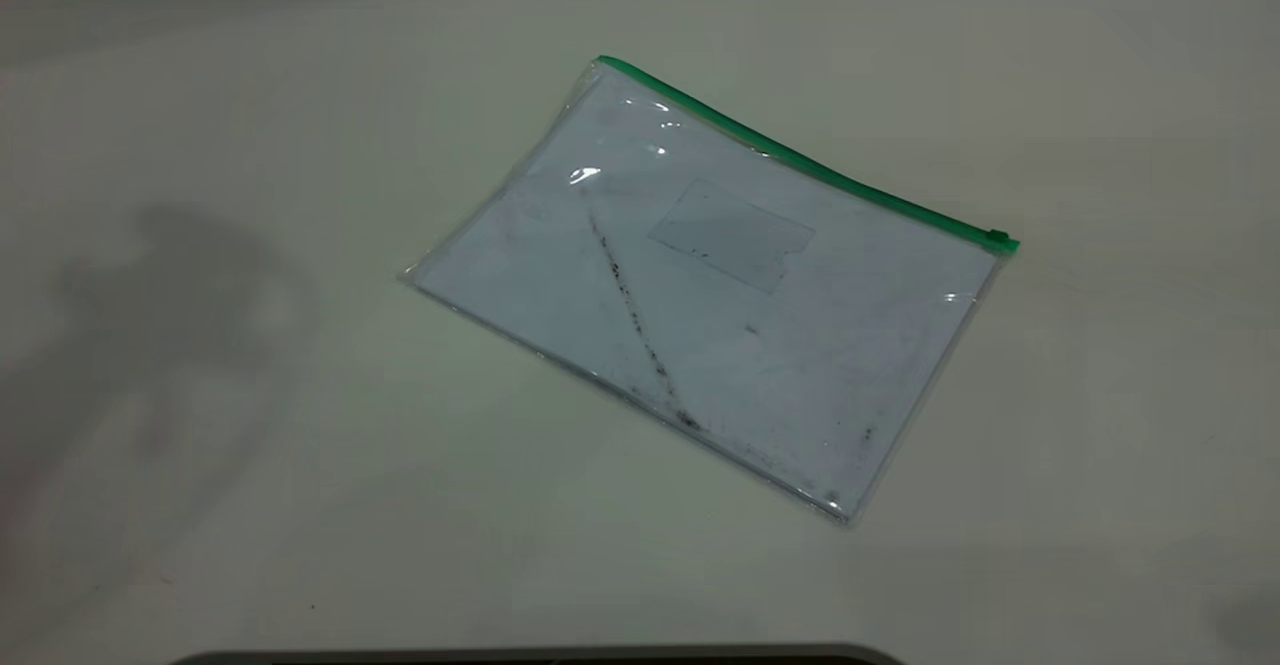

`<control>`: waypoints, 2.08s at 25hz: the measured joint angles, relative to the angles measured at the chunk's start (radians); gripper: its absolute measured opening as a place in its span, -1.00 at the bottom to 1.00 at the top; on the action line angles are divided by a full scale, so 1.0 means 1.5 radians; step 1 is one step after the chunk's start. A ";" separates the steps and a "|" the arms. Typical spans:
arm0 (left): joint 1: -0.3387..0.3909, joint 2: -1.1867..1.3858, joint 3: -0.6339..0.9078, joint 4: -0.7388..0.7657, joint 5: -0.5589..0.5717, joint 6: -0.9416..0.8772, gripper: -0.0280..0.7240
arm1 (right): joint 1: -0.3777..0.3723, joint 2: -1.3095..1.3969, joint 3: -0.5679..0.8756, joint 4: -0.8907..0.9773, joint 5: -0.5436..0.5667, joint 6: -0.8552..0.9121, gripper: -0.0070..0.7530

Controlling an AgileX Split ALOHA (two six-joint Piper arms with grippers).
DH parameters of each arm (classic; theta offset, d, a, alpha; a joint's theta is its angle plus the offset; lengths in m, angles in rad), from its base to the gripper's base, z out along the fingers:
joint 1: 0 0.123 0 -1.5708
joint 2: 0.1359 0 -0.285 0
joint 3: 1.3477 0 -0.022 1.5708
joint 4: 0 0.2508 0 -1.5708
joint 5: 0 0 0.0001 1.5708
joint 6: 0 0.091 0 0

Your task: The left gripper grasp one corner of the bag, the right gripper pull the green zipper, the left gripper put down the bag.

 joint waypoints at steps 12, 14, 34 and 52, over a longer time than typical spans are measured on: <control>0.000 -0.277 0.591 0.006 -0.001 -0.047 0.20 | 0.027 -0.162 0.115 -0.041 -0.064 0.052 0.25; 0.000 -0.335 0.651 0.020 -0.007 -0.054 0.20 | 0.052 -0.162 0.115 -0.041 -0.065 0.052 0.25; 0.000 -0.952 0.732 0.135 -0.032 -0.195 0.17 | 0.078 -0.165 0.115 -0.041 -0.065 0.052 0.25; 0.048 -1.001 0.732 0.135 -0.023 -0.198 0.16 | -0.043 -0.469 0.115 -0.037 -0.056 0.052 0.25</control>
